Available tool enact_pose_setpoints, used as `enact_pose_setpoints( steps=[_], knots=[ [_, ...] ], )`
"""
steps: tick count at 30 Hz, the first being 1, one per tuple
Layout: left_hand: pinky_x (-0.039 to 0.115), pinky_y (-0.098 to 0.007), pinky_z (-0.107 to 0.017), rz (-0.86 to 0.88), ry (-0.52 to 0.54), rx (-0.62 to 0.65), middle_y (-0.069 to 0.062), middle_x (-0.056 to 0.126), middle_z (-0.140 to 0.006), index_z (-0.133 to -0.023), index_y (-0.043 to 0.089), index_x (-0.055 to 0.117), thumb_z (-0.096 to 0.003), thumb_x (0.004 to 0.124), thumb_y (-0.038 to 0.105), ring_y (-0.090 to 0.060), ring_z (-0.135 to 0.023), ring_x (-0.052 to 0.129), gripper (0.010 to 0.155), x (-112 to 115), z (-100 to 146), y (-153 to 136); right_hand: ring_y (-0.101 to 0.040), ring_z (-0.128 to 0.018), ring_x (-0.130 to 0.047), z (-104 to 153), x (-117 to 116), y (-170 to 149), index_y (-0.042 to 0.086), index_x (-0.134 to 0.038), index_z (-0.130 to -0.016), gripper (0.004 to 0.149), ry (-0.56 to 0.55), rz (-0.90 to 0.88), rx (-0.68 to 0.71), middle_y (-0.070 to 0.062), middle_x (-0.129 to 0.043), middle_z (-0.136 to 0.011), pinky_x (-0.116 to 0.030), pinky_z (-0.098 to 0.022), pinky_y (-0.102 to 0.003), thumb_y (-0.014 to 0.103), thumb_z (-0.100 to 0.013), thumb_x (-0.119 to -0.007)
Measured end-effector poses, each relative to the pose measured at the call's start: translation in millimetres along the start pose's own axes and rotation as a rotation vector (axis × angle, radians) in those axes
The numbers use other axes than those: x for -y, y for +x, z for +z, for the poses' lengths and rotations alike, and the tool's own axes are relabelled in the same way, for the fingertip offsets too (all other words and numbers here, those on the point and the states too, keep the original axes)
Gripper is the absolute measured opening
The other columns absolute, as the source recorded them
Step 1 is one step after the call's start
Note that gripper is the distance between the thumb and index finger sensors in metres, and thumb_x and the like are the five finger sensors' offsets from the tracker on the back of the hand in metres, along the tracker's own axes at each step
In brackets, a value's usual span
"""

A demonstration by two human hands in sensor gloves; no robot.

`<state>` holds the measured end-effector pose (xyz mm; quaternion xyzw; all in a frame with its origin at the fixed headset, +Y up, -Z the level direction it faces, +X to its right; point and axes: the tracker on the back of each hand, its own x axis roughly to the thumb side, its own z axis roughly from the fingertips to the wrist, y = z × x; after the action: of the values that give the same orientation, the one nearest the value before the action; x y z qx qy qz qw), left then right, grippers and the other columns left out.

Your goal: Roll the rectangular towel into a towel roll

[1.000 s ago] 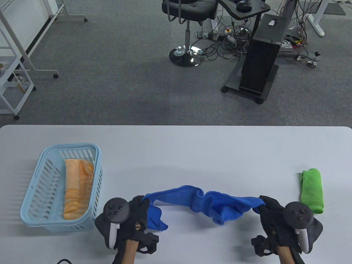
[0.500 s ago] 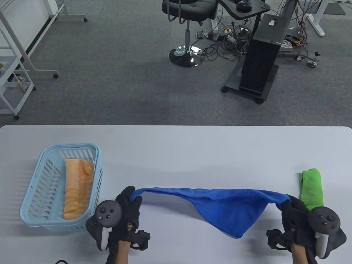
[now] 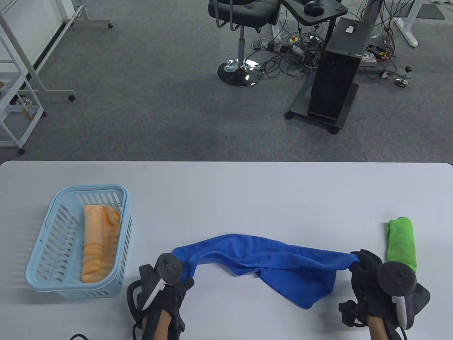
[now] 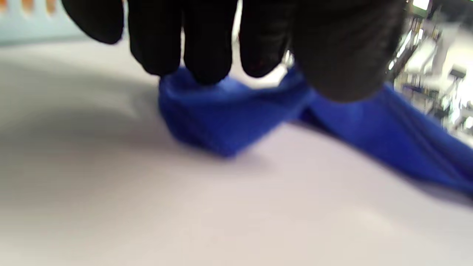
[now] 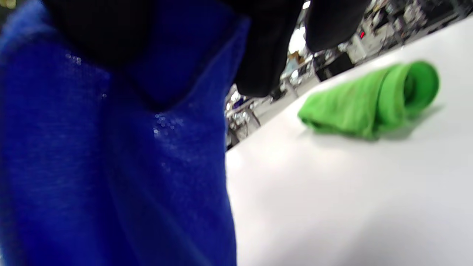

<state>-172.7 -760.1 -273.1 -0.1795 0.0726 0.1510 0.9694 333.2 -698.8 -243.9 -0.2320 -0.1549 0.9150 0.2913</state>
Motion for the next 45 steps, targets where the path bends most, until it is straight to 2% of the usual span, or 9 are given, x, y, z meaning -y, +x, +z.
enact_pose_setpoints(
  steps=[5, 10, 16, 21, 28, 31, 34, 41, 45],
  knots=[
    [0.059, -0.063, -0.066, -0.23, 0.07, -0.025, -0.009, 0.083, -0.092, -0.084, 0.032, 0.087, -0.0391, 0.086, 0.041, -0.038, -0.087, 0.079, 0.045, 12, -9, 13, -0.031, -0.083, -0.083, 3, 20, -4, 0.019, -0.088, -0.08, 0.052, -0.138, -0.063, -0.014, -0.009, -0.078, -0.091, -0.058, -0.065, -0.061, 0.039, -0.034, -0.075],
    [0.06, -0.064, -0.064, 0.023, 0.205, 0.101, -0.012, 0.086, -0.092, -0.085, 0.029, 0.091, -0.0426, 0.077, 0.04, -0.041, -0.087, 0.08, 0.046, -14, 12, 21, -0.032, -0.086, -0.079, 8, 14, 7, 0.02, -0.088, -0.08, 0.051, -0.046, -0.121, 0.078, -0.008, -0.075, -0.094, -0.056, -0.066, -0.062, 0.041, -0.035, -0.075],
    [0.042, -0.067, -0.068, 0.232, -0.125, 0.212, -0.015, 0.061, -0.095, -0.101, 0.024, 0.072, -0.0484, 0.068, 0.036, -0.044, -0.09, 0.058, 0.054, -6, 13, 28, -0.031, -0.087, -0.079, 29, -30, 46, 0.021, -0.088, -0.08, 0.052, 0.168, 0.09, 0.315, -0.007, -0.075, -0.094, -0.053, -0.067, -0.063, 0.042, -0.035, -0.075],
    [0.062, -0.066, -0.063, 0.206, -0.015, 0.232, -0.008, 0.092, -0.072, -0.101, 0.024, 0.072, -0.0431, 0.083, 0.031, -0.036, -0.074, 0.09, 0.059, -7, 11, 29, -0.032, -0.089, -0.076, 38, -54, 54, 0.021, -0.088, -0.081, 0.053, 0.265, 0.216, 0.371, -0.008, -0.073, -0.096, -0.052, -0.068, -0.064, 0.044, -0.035, -0.075],
    [0.065, -0.063, -0.063, 0.184, -0.084, 0.335, -0.007, 0.097, -0.088, -0.098, 0.028, 0.074, -0.0447, 0.078, 0.021, -0.036, -0.087, 0.091, 0.054, 1, 10, 40, -0.033, -0.088, -0.078, 34, -58, 49, 0.018, -0.088, -0.081, 0.055, 0.288, 0.23, 0.357, -0.009, -0.075, -0.094, -0.053, -0.067, -0.064, 0.045, -0.035, -0.075],
    [0.061, -0.064, -0.064, 0.128, -0.138, 0.349, -0.007, 0.089, -0.096, -0.102, 0.029, 0.067, -0.0444, 0.078, 0.027, -0.039, -0.094, 0.081, 0.059, 9, 8, 43, -0.033, -0.087, -0.078, 32, -57, 47, 0.018, -0.088, -0.081, 0.056, 0.286, 0.234, 0.348, -0.009, -0.075, -0.094, -0.053, -0.067, -0.064, 0.045, -0.034, -0.075],
    [0.027, -0.069, -0.069, 0.134, -0.166, 0.284, -0.021, 0.046, -0.113, -0.112, 0.03, 0.048, -0.0362, 0.085, 0.054, -0.052, -0.102, 0.03, 0.087, 3, 11, 35, -0.033, -0.087, -0.078, 31, -54, 46, 0.018, -0.088, -0.081, 0.055, 0.278, 0.222, 0.341, -0.009, -0.076, -0.094, -0.053, -0.067, -0.064, 0.044, -0.035, -0.075],
    [0.049, -0.068, -0.066, 0.28, 0.054, 0.221, -0.014, 0.083, -0.087, -0.088, 0.026, 0.091, -0.0365, 0.084, 0.052, -0.044, -0.085, 0.072, 0.058, -24, 17, -1, -0.033, -0.087, -0.079, 27, -49, 41, 0.018, -0.089, -0.081, 0.055, 0.263, 0.204, 0.314, -0.009, -0.076, -0.094, -0.053, -0.066, -0.064, 0.044, -0.035, -0.074],
    [0.049, -0.069, -0.068, 0.07, -0.059, 0.241, -0.014, 0.079, -0.091, -0.096, 0.02, 0.082, -0.0294, 0.085, 0.068, -0.044, -0.087, 0.07, 0.082, -16, 19, 17, -0.033, -0.086, -0.079, 25, -49, 40, 0.018, -0.088, -0.081, 0.055, 0.263, 0.205, 0.308, -0.009, -0.077, -0.093, -0.053, -0.066, -0.064, 0.044, -0.035, -0.074]
  ],
)
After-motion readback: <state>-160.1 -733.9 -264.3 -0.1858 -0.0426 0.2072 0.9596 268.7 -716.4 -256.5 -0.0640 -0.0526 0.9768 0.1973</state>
